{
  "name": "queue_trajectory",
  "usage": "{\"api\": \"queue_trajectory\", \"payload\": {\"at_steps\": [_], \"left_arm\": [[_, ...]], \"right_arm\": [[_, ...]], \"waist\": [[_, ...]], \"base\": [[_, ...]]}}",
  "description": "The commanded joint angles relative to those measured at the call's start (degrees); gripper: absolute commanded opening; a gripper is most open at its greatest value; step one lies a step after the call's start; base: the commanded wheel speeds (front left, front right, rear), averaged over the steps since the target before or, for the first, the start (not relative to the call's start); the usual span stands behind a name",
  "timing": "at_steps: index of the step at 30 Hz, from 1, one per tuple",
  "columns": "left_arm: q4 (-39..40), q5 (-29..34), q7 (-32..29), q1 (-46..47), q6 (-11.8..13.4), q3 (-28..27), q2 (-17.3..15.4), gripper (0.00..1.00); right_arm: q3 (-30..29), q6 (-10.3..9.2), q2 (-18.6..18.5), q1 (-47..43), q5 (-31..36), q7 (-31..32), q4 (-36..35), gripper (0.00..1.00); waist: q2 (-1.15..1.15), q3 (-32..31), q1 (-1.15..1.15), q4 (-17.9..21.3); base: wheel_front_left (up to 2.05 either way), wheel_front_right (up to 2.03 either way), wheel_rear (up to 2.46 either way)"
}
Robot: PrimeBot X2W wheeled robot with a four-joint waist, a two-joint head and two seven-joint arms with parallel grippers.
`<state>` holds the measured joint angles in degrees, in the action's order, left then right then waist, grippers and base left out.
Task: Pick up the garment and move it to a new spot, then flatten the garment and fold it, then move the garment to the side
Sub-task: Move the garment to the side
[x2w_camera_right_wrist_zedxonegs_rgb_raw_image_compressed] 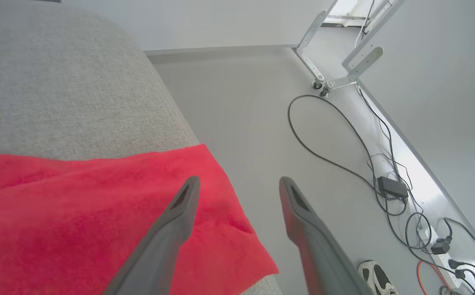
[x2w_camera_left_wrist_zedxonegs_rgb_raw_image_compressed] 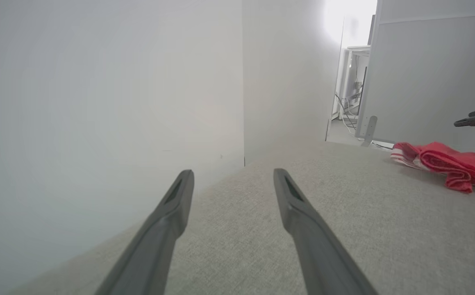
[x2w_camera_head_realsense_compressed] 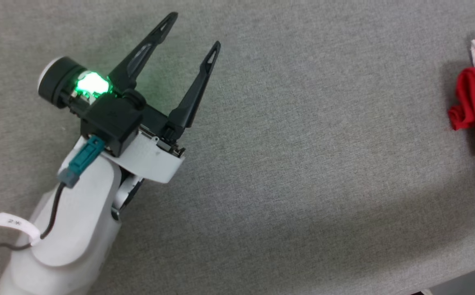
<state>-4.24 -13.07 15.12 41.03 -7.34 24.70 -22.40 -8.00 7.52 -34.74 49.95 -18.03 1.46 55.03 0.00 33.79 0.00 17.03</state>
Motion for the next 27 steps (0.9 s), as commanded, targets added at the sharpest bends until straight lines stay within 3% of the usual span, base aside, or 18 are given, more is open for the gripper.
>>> {"api": "queue_trajectory", "payload": {"at_steps": [1, 9, 16, 27], "left_arm": [[0.28, -0.09, -0.02, -0.77, -0.14, -0.49, 0.40, 1.00], [-1.25, -1.20, -0.01, -7.58, -0.08, -4.94, 4.65, 1.00], [-4.71, -0.89, -0.02, -15.88, -0.11, -9.82, 8.04, 1.00], [-10.67, -0.74, -0.02, -29.52, -0.13, -16.49, 10.70, 1.00]], "right_arm": [[0.75, -0.06, 0.04, 0.42, -0.67, -0.56, -0.18, 1.00], [10.24, -0.06, 0.85, -3.59, -2.51, -2.02, -4.93, 1.00], [18.79, -0.06, 4.24, -9.88, -5.19, -4.89, -10.11, 1.00], [23.82, -0.07, 10.81, -21.67, -7.33, -12.82, -11.38, 1.00]], "waist": [[0.00, -1.33, 0.00, -0.62], [0.00, -8.95, 0.00, -5.18], [0.00, -16.50, 0.00, -11.13], [0.00, -28.34, 0.00, -19.39]], "base": [[0.00, 0.00, 0.00], [0.00, 0.00, 0.00], [0.00, 0.00, 0.00], [0.00, 0.00, 0.00]]}}
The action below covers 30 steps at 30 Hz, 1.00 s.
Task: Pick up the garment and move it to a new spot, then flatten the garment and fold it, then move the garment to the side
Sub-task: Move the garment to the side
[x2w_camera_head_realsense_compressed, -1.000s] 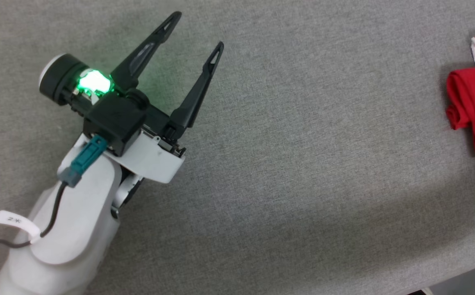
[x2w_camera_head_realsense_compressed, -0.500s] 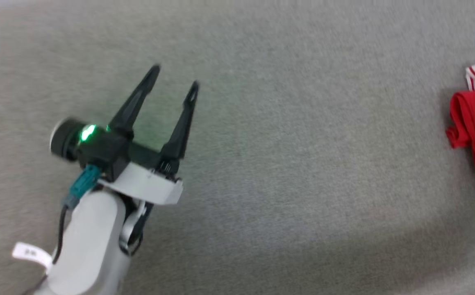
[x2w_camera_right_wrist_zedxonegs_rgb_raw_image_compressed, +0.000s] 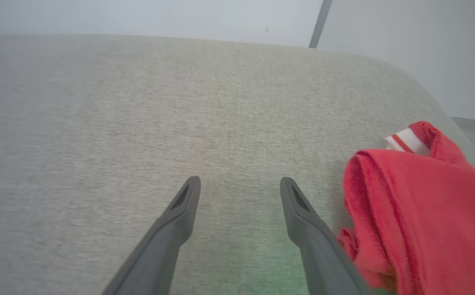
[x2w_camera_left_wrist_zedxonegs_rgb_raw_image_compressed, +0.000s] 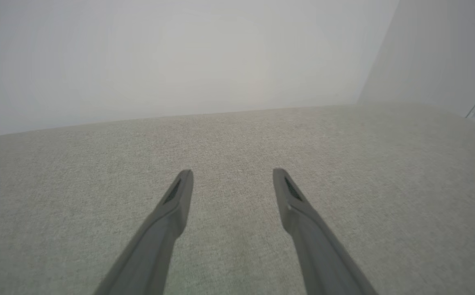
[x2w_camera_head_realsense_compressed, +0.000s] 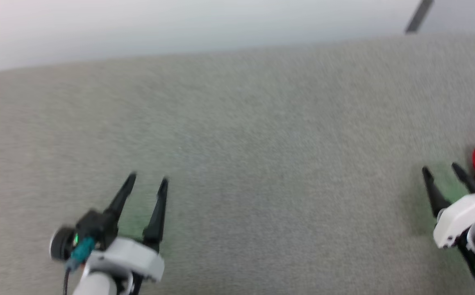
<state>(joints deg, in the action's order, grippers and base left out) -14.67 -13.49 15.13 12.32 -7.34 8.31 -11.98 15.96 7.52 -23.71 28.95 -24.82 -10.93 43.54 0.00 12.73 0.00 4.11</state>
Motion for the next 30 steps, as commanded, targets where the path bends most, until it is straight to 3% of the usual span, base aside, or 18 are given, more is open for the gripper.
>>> {"api": "queue_trajectory", "payload": {"at_steps": [1, 12, 30], "left_arm": [[-0.69, -0.54, -0.03, -1.97, -0.13, -0.58, 0.43, 1.00], [0.28, -0.53, -0.02, -11.92, -0.13, -5.32, 0.77, 1.00], [5.94, -0.56, -0.03, -19.65, -0.14, -7.87, 1.55, 1.00]], "right_arm": [[-0.01, -0.06, 0.38, -1.80, -0.57, -1.00, 0.30, 1.00], [-2.02, -0.06, 4.67, -10.32, 0.64, -4.21, -4.68, 1.00], [-17.38, -0.06, 8.57, -30.73, 5.52, -3.18, -29.92, 1.00]], "waist": [[0.00, -8.27, 0.00, -7.04], [0.00, -16.53, 0.00, -11.28], [0.00, -19.19, 0.00, -10.96]], "base": [[0.00, 0.00, 0.00], [0.00, 0.00, 0.00], [0.00, 0.00, 0.00]]}}
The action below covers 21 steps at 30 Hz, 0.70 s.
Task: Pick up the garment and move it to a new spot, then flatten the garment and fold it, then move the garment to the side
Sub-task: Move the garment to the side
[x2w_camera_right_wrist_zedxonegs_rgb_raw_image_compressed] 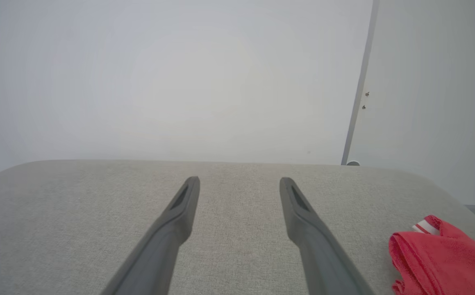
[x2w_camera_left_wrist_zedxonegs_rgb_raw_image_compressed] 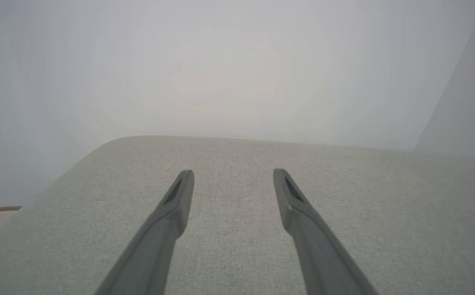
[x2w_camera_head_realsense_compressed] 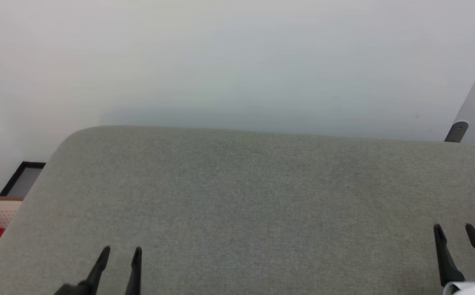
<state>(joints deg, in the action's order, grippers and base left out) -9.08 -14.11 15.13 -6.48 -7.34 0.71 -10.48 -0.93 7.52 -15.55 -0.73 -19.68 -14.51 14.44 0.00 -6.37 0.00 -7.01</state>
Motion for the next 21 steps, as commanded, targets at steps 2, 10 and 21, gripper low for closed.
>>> {"api": "queue_trajectory", "payload": {"at_steps": [2, 10, 21], "left_arm": [[1.06, 0.57, -0.03, -2.25, -0.14, -0.99, 0.38, 1.00], [4.61, 2.09, -0.03, -6.78, -0.14, -3.33, 2.27, 1.00], [5.03, 2.70, -0.03, -6.91, -0.14, -3.10, 2.53, 1.00]], "right_arm": [[-1.69, -0.06, 1.14, -3.16, 0.24, 1.31, -3.38, 1.00], [-5.18, -0.06, 2.99, -9.57, 0.91, 4.52, -12.22, 1.00], [-6.52, -0.06, 4.95, -11.95, 1.52, 6.14, -16.01, 1.00]], "waist": [[0.00, -0.12, 0.00, 0.40], [0.00, -0.04, 0.00, 0.82], [0.00, -0.07, 0.00, 0.60]], "base": [[0.00, 0.00, 0.00], [0.00, 0.00, 0.00], [0.00, 0.00, 0.00]]}}
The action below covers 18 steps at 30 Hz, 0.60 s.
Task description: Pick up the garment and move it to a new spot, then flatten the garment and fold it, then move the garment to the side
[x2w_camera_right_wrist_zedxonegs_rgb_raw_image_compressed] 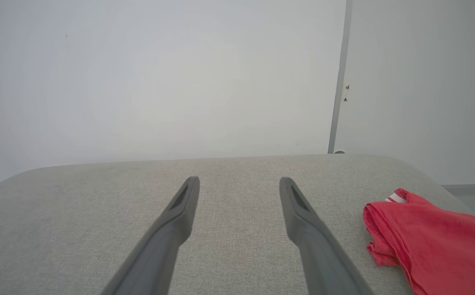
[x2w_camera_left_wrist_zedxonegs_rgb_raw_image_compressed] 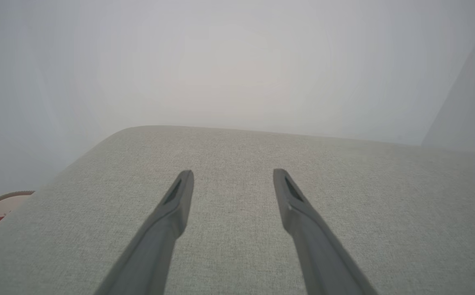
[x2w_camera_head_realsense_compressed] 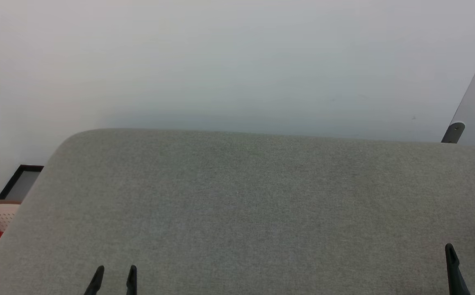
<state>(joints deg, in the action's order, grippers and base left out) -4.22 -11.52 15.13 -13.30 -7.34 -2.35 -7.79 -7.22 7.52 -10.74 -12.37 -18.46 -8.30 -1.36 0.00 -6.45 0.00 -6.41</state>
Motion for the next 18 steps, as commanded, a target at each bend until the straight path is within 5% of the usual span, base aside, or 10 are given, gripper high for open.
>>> {"api": "queue_trajectory", "payload": {"at_steps": [1, 18], "left_arm": [[0.24, 0.12, -0.03, -0.06, -0.14, 0.02, -0.23, 1.00], [0.34, 0.11, -0.03, 0.74, -0.14, -0.25, 0.08, 1.00]], "right_arm": [[-0.25, -0.06, 0.18, -0.34, 0.25, -0.10, -0.17, 1.00], [0.43, -0.06, 0.99, 0.21, -0.66, -0.85, 0.28, 1.00]], "waist": [[0.00, 0.02, 0.00, -0.01], [0.00, 0.25, 0.00, -0.06]], "base": [[0.00, 0.00, 0.00], [0.00, 0.00, 0.00]]}}
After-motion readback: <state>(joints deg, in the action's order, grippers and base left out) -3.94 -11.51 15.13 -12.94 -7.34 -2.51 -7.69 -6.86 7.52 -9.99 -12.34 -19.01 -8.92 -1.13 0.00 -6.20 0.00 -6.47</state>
